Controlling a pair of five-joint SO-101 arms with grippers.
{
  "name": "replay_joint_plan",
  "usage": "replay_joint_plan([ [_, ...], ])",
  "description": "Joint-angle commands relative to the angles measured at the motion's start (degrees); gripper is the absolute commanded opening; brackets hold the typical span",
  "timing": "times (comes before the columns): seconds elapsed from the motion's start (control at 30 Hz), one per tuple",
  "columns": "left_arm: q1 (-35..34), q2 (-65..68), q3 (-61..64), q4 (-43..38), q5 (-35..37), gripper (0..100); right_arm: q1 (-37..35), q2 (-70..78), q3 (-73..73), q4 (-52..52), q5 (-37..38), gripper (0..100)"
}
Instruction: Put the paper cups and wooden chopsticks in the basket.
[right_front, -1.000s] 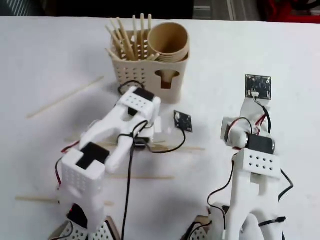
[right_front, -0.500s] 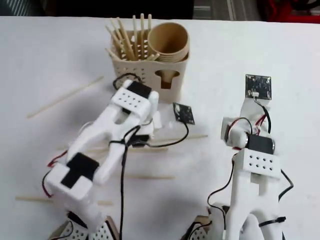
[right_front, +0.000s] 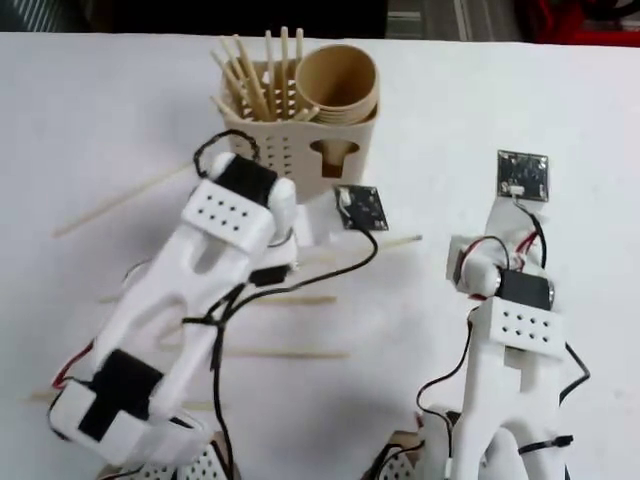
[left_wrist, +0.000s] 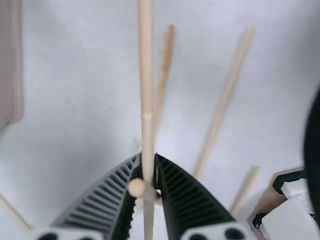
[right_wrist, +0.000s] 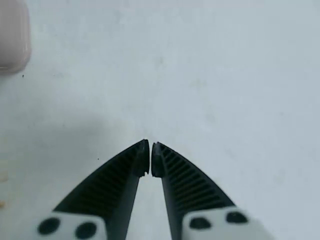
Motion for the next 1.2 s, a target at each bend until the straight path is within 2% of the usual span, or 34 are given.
replay_joint_plan([
  [0.0, -2.68, -4.88, -0.88, 0.44, 0.62, 2, 0.84, -1.89, -0.35, -0.92, -0.35, 2.5],
  [0.23, -3.56, -13.41, -2.02, 0.44, 0.97, 2, 0.75, -1.89, -0.35, -0.92, -0.35, 2.5],
  [0.47, -3.56, -18.42, -13.01, 0.44, 9.32, 2, 0.48, -1.89, -0.35, -0.92, -0.35, 2.5],
  [0.67, -3.47, -18.42, -22.15, -3.25, 16.7, 2, 0.48, -1.89, -0.35, -0.92, -0.35, 2.5],
  [0.93, -3.47, -18.42, -27.69, -15.82, 24.0, 2, 0.4, -1.89, -0.35, -0.92, -0.35, 2.5],
  [1.17, -3.47, -18.33, -27.08, -35.16, 30.51, 2, 0.4, -1.8, 0.53, -2.51, -0.35, 2.5],
])
